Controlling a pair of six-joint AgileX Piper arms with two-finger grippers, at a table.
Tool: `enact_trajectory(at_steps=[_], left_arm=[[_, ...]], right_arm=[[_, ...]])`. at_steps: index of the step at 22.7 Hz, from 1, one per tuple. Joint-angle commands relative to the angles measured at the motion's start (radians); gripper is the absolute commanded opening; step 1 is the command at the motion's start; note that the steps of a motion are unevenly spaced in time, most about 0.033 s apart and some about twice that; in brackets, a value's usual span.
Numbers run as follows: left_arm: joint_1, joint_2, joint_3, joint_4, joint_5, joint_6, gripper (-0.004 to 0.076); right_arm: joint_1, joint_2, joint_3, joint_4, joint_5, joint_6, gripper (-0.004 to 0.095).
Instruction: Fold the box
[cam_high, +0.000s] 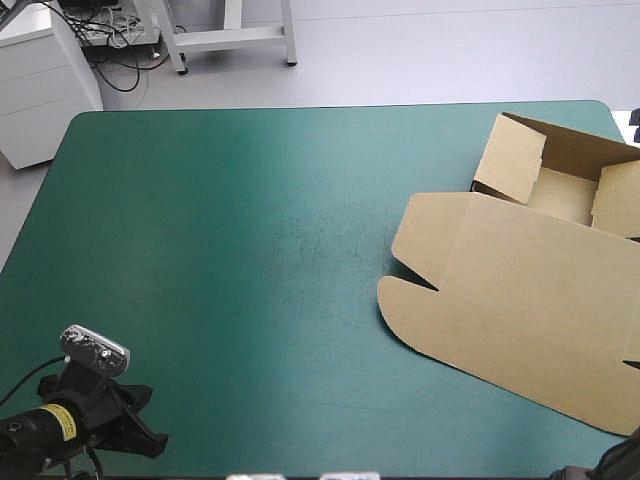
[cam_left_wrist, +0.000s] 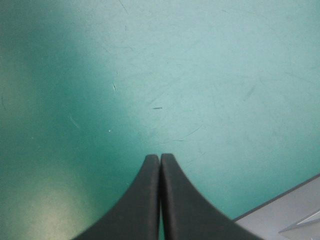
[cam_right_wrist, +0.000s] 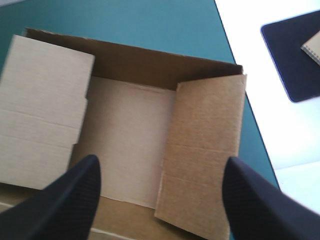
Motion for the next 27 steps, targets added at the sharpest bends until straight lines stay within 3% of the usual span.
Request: enact_trajectory(at_steps=[1,5,7,11,19,23,27], left_arm=[[-0.003,0.006,-0.024,-0.008,-0.045,-0.005,-0.0032],[-0.003,0.006,-0.024,-0.008,-0.052,-0.005,-0.0032],[-0.003,0.006,-0.024,-0.008,-0.058,-0.005,-0.0032],[-0.003,0.006,-0.024,0.010,-0.060,-0.009,-0.0032],[-0.003,0.006,-0.024,0.010,-0.068,-0.008,-0.0032],[-0.003,0.006,-0.024,0.027,-0.098,0.001,-0.0032],[-0.003,0.006,-0.024,0.033,-0.144,0.018,-0.0032]], right_arm=[[-0.003,-0.108,-0.024,0.104,0.002,-0.011,0.0407],[-0.003,-0.174,-0.019,0.199,0.002,-0.009,0.0089],[0.002,-0.206,-0.016,0.220,0.002,-0.012,-0.0020],[0.060,-0.284,0.046,0.211,0.002,-0.024,-0.0017],[0.417,-0.562,0.516,0.159,0.000,-0.120,-0.0017],[0.566,-0.785,0.844,0.095,-0.112,-0.124,-0.0017],[0.581,-1.029,1.118,0.092,-0.200,-0.149,-0.0018]])
